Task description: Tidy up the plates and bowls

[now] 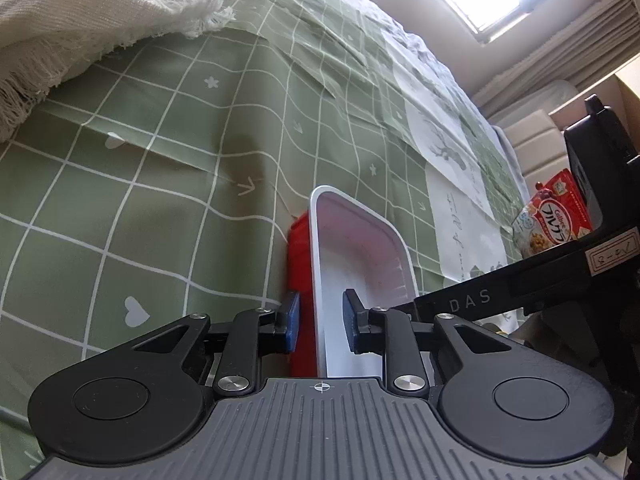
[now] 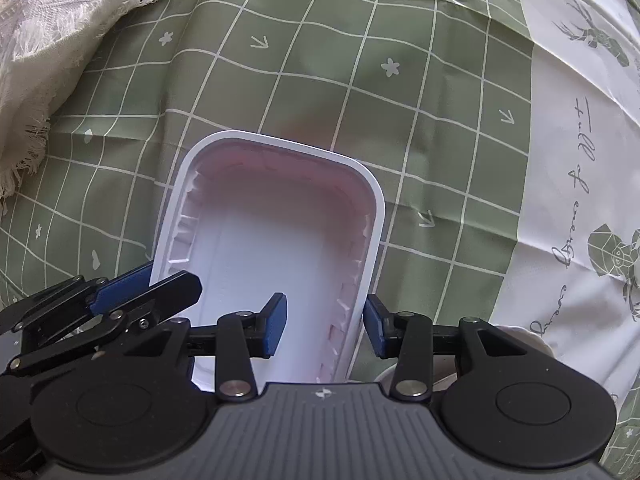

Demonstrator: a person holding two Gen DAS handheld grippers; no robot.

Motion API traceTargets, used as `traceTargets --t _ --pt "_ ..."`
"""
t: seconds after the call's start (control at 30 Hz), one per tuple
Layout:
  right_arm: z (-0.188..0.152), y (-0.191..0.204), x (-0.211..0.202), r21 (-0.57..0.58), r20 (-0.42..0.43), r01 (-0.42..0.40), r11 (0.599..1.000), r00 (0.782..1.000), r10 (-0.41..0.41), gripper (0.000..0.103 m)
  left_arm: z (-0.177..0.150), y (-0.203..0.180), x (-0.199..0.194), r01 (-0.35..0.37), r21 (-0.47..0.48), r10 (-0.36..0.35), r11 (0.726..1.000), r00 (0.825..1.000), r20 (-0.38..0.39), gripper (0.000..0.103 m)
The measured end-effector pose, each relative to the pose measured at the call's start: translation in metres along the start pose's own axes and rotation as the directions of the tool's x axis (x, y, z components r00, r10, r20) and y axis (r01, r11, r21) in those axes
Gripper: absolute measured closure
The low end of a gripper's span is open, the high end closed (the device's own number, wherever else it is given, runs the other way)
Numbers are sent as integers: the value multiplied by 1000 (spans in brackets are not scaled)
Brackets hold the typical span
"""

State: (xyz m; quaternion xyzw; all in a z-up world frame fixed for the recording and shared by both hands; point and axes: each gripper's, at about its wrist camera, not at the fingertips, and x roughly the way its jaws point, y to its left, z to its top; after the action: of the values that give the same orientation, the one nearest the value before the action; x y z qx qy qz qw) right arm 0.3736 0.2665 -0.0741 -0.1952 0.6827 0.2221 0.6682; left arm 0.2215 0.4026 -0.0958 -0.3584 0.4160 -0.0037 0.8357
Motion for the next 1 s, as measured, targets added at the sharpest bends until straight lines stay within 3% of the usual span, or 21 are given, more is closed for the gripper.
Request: traceTargets --t 0.27,0.47,0.67,0.87,1.0 --pt "-40 35 -21 -70 37 -132 989 990 135 61 -20 28 -55 20 -64 -13 998 995 104 78" --pt "-71 51 -17 -48 103 -210 977 971 214 61 -40 49 -57 -51 -145 61 988 996 70 78" --pt "-87 48 -2 -4 185 -206 978 961 204 61 -50 49 -58 -58 -166 71 984 995 75 78" --pt "-112 34 -38 -47 269 -282 958 920 284 66 -63 13 -93 -93 -129 116 987 977 179 78" --pt "-134 11 -83 -77 306 -370 926 875 375 66 -68 -25 -129 -79 -99 102 992 961 258 78"
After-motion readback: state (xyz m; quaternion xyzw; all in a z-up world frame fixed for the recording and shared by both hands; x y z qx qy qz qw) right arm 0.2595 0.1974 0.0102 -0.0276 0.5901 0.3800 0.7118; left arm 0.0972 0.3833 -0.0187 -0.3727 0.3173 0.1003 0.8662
